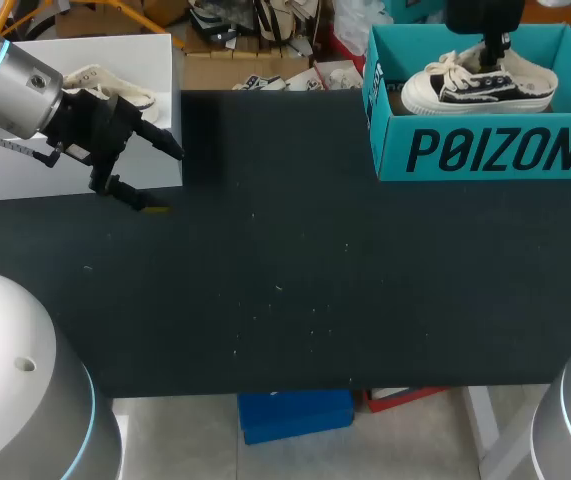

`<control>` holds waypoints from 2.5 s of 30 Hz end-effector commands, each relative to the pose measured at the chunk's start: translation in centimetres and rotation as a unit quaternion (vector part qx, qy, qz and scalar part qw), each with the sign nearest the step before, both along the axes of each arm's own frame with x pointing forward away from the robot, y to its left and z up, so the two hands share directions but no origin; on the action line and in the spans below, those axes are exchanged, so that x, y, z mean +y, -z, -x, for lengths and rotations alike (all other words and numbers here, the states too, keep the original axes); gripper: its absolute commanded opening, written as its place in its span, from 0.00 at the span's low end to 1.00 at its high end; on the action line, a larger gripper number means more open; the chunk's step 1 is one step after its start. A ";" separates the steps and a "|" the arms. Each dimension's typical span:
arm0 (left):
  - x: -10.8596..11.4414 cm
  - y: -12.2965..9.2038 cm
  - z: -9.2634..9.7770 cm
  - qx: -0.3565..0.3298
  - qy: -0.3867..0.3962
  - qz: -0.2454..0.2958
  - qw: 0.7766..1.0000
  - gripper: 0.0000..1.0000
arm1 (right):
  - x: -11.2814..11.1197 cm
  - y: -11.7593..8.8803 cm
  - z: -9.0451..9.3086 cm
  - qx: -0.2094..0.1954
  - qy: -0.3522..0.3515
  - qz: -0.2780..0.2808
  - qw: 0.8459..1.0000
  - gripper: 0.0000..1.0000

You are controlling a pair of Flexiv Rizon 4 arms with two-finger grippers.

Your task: Take the shoe out of the shoebox, open the shoe tongue, remove and reinsert the insole, then place the shoe into the shoebox

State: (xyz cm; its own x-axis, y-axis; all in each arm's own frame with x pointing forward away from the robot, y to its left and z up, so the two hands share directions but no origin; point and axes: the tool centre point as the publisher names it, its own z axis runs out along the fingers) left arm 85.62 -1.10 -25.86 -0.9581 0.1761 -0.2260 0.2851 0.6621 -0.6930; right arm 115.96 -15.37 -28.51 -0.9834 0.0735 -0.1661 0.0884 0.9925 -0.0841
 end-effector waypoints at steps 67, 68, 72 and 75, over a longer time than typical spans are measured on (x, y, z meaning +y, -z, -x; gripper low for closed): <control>0.0 -0.1 0.0 0.001 0.000 -0.002 1.000 1.00 | 0.1 12.3 -0.3 0.062 0.016 -0.008 0.998 0.00; 0.0 -0.1 0.0 0.001 0.000 -0.002 1.000 1.00 | 0.1 12.4 -0.3 0.062 0.017 -0.008 0.998 0.00; 0.0 -0.1 0.0 0.001 0.000 -0.002 1.000 1.00 | -0.2 12.0 -0.4 0.063 0.020 -0.005 0.998 1.00; 0.0 -0.1 0.0 0.001 0.000 -0.002 1.000 1.00 | -0.6 11.3 -0.3 0.063 0.023 -0.003 0.998 1.00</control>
